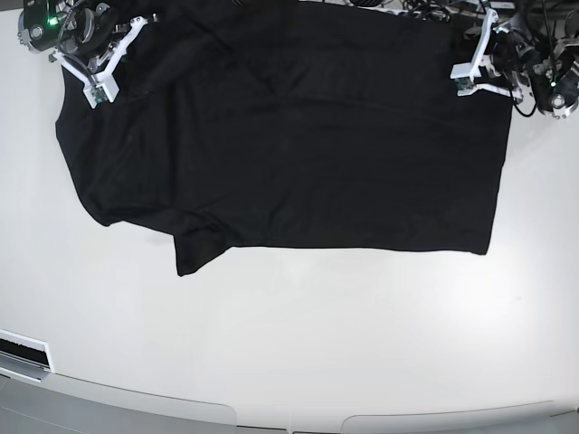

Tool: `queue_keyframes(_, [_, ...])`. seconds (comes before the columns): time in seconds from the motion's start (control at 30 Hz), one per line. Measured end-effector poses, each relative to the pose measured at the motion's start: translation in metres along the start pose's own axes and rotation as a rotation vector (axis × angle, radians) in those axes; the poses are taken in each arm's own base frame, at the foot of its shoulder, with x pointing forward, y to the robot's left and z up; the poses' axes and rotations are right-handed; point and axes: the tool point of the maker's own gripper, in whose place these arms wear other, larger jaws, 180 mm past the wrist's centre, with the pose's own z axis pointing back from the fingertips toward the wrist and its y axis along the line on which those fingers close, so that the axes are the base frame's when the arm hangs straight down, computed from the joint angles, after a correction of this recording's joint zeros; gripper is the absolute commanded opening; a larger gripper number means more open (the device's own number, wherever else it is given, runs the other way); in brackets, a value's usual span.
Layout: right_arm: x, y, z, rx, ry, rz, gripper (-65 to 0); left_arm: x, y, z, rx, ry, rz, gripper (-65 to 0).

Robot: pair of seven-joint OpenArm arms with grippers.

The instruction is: Layout the t-shirt on the table in an organized manner, then fold the t-shirt properly

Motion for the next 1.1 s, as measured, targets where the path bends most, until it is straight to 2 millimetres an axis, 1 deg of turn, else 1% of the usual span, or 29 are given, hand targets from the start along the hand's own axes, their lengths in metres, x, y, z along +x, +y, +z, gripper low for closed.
queue_keyframes(0.2, [-0.003,0.002,0.006,-0.013,0.024,0.013,-65.0,0.0,0.0,0.0,0.0,0.0,-0.003,-65.0])
queue_keyframes(0.3, [0.003,0.0,0.011,-0.029,0.016,0.025,-65.0,0.0,0.0,0.0,0.0,-0.001,-0.003,-65.0])
queue_keyframes(0.37, [0.006,0.003,0.015,-0.034,0.01,0.04,-65.0,-0.001,0.001,0.0,0.005,0.006,0.006,-65.0])
queue_keyframes(0.43, [0.015,0.004,0.02,-0.039,-0.019,0.052,-65.0,0.0,0.002,0.0,0.006,0.004,0.023,-65.0])
queue_keyframes(0.5, [0.024,0.003,0.027,-0.052,-0.051,0.067,-62.5,0.0,0.002,0.001,0.006,0.001,0.033,-65.0])
queue_keyframes(0.57, [0.034,-0.002,0.033,-0.087,-0.075,0.088,-60.1,0.0,0.002,0.001,0.008,0.001,0.039,-65.0])
queue_keyframes(0.63, [0.046,-0.007,0.038,-0.118,-0.099,0.103,-59.3,0.003,0.0,0.002,0.008,0.001,0.035,-65.0])
queue_keyframes(0.67, [0.053,-0.009,0.04,-0.124,-0.116,0.107,-58.5,0.005,-0.001,0.004,0.008,0.001,0.032,-65.0])
queue_keyframes(0.7, [0.06,-0.009,0.043,-0.127,-0.136,0.11,-58.5,0.011,0.001,0.008,0.016,-0.021,0.032,-65.0])
queue_keyframes(0.77, [0.072,-0.009,0.048,-0.131,-0.172,0.116,-58.5,0.035,0.012,0.023,0.05,-0.114,0.057,-65.0])
queue_keyframes(0.83, [0.077,-0.01,0.051,-0.137,-0.189,0.11,-58.5,0.058,0.022,0.047,0.073,-0.209,0.073,-65.0])
queue_keyframes(0.97, [0.093,-0.014,0.059,-0.159,-0.231,0.102,-58.5,0.089,0.043,0.097,0.131,-0.385,0.087,-65.0])
queue_keyframes(1.03, [0.101,-0.015,0.062,-0.163,-0.252,0.105,-58.5,0.102,0.062,0.128,0.193,-0.49,0.109,-65.0])
queue_keyframes(1.1, [0.107,-0.017,0.064,-0.17,-0.266,0.107,-58.5,0.109,0.091,0.164,0.295,-0.594,0.148,-65.0])
